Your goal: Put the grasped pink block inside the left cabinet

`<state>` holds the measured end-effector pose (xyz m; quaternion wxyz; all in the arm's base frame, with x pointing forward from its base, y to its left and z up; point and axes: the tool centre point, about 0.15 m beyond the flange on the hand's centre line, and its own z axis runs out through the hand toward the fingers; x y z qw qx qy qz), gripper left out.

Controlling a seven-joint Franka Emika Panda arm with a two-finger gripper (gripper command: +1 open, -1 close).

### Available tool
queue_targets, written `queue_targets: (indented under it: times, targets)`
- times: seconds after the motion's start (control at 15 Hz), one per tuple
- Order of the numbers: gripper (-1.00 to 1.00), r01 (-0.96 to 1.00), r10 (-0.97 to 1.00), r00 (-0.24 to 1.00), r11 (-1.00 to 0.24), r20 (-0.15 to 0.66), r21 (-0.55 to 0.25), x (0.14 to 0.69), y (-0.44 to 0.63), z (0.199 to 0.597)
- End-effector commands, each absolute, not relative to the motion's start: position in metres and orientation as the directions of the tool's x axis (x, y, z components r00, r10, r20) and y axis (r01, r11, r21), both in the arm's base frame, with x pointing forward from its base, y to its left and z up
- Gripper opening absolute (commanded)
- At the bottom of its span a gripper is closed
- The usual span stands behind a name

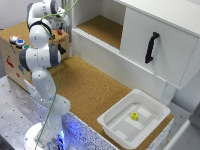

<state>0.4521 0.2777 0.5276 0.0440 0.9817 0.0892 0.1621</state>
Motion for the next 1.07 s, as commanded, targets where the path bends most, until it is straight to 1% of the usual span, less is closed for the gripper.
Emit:
queue_targets:
  times: [0.0, 0.13, 0.27, 0.4, 0.6, 0.8, 1.0]
  targets:
    - [-1.0, 0.136, 0.115, 0.908, -0.99, 0.402, -0.024, 0.524, 0.208, 0.495]
    - [-1.0, 0.082, 0.062, 0.912, -0.996, 0.405, -0.032, 0.555, 0.198, 0.486]
    - [-1.0, 0.031, 0.004, 0.908, -0.998, 0.418, -0.059, 0.583, 0.201, 0.488]
    - [-1.0, 0.049, 0.018, 0.897, -0.997, 0.442, -0.058, 0.614, 0.222, 0.496]
    - [-1.0, 0.058, 0.028, 0.891, -0.997, 0.454, -0.052, 0.647, 0.245, 0.506]
    - [-1.0, 0.053, 0.035, 0.904, -0.998, 0.426, -0.03, 0.667, 0.26, 0.498]
    - [-1.0, 0.022, 0.012, 0.908, -1.0, 0.419, -0.02, 0.671, 0.262, 0.492]
